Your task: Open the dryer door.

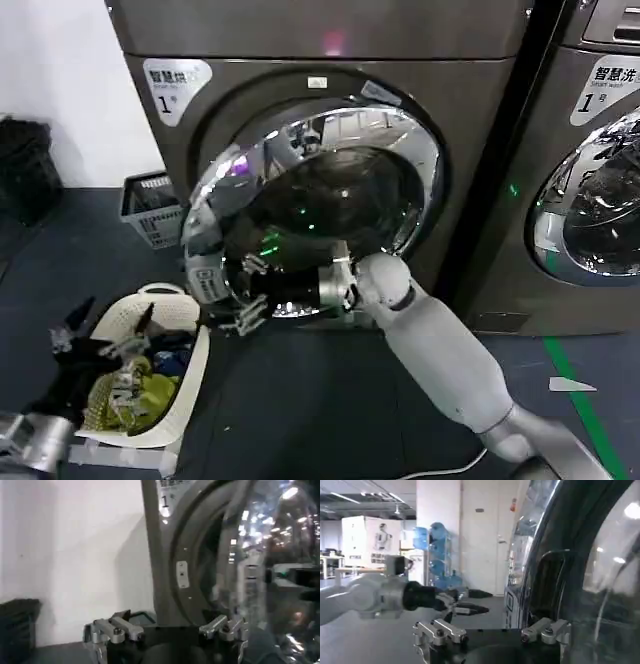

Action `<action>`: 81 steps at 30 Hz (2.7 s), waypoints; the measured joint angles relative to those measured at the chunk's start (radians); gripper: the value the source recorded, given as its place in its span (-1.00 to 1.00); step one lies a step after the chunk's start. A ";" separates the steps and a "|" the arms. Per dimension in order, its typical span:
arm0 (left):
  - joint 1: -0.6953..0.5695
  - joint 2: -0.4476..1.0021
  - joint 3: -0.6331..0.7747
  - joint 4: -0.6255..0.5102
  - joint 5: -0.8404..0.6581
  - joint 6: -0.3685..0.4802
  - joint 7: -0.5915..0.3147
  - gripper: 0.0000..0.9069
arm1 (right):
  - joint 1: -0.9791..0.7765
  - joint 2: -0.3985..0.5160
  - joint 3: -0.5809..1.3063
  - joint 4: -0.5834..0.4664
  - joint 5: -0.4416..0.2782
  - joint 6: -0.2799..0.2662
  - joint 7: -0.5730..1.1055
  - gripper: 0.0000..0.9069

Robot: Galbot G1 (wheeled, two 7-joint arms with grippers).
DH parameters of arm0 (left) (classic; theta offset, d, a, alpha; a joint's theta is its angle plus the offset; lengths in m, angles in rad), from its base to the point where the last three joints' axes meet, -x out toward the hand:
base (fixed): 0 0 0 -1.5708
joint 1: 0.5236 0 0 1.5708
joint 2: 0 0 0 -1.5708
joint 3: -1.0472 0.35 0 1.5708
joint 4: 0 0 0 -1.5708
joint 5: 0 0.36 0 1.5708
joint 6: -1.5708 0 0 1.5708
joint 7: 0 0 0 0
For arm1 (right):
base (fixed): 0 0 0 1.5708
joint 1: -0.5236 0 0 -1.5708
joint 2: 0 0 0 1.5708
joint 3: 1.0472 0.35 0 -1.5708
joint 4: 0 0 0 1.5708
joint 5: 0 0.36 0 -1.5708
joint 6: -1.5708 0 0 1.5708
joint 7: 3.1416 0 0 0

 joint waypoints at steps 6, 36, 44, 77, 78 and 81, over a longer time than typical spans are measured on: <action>-0.030 0.034 0.003 0.036 -0.062 -0.002 0.010 1.00 | -0.025 -0.043 0.016 0.026 0.029 0.003 -0.053 1.00; -0.089 0.191 0.169 0.089 -0.368 -0.147 0.039 1.00 | -0.138 -0.181 0.159 0.025 0.099 0.015 -0.377 1.00; -0.168 0.318 0.265 0.163 -0.435 -0.124 0.071 1.00 | -0.256 -0.242 0.340 0.029 0.080 0.028 -0.377 1.00; -0.426 0.442 0.638 0.300 -0.424 -0.130 0.261 1.00 | -0.839 -0.178 1.453 0.263 0.176 0.191 0.150 1.00; -0.426 0.437 0.649 0.294 -0.420 -0.131 0.266 1.00 | -0.852 -0.173 1.481 0.272 0.167 0.221 0.214 1.00; -0.427 0.424 0.678 0.282 -0.417 -0.132 0.264 1.00 | -0.880 -0.164 1.545 0.289 0.136 0.246 0.387 1.00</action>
